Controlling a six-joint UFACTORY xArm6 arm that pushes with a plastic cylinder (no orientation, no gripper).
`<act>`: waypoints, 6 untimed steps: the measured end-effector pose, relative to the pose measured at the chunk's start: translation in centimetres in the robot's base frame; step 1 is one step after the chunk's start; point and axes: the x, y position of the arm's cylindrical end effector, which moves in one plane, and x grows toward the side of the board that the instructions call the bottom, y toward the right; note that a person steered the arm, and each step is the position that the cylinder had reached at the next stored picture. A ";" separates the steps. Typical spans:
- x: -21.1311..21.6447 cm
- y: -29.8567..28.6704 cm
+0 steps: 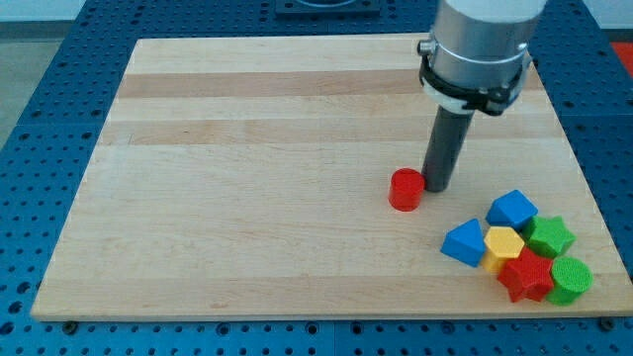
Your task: Push the red circle into the blue triangle
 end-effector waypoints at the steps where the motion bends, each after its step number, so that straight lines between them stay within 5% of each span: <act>1: -1.4 -2.8; 3: 2.9 -10.1; 6: 2.8 -0.3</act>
